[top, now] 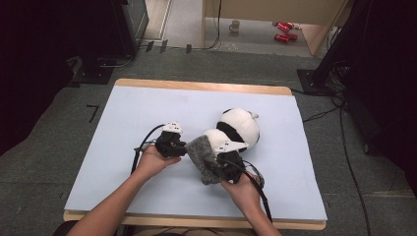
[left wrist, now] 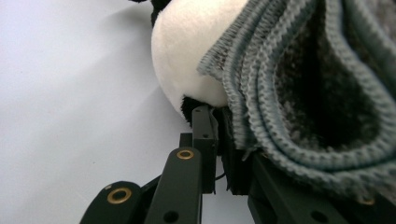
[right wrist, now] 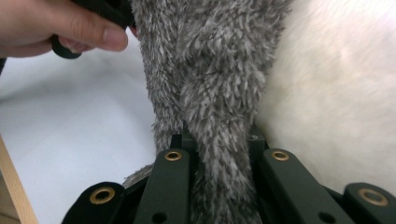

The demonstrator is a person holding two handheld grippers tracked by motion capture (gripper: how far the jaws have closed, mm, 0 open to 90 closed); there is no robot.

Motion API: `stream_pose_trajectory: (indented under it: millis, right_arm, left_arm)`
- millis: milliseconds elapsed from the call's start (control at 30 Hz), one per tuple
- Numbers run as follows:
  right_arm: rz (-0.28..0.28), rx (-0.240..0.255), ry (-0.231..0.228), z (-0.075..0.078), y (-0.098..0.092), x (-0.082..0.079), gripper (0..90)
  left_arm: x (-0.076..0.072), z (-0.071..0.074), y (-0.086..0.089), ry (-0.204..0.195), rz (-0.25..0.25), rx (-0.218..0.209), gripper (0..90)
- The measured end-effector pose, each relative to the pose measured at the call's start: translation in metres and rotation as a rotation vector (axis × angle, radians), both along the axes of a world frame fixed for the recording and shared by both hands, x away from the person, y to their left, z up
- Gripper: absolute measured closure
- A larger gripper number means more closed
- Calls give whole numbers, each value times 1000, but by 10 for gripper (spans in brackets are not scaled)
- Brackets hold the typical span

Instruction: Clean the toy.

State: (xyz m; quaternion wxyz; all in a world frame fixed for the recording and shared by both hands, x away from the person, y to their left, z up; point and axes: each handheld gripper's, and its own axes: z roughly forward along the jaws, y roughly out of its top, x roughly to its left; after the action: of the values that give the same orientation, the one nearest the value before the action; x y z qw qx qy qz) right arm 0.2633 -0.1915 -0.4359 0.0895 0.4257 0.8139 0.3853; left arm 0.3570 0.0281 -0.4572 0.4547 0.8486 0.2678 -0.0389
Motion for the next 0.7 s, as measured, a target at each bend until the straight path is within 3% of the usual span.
stream_pose_trajectory:
  millis: [300, 367, 467, 533, 633, 700]
  right_arm:
    - [17, -13, 25, -6, 6, 1, 789]
    - [17, -20, 40, -8, 5, 1, 789]
    - [31, -61, 114, -15, 8, 3, 790]
    - [35, -84, 135, -21, 10, 4, 789]
    - [37, -81, 156, -23, 10, 6, 789]
    - [49, -51, 158, -17, 8, 6, 787]
  left_arm:
    - [5, -2, 6, 13, 21, -7, 856]
    - [7, -3, 7, 17, 31, -8, 855]
    - [9, -5, 10, 24, 40, -11, 855]
    - [10, -5, 11, 26, 42, -12, 855]
    - [11, -5, 12, 26, 47, -21, 854]
    - [12, -5, 13, 31, 53, -30, 853]
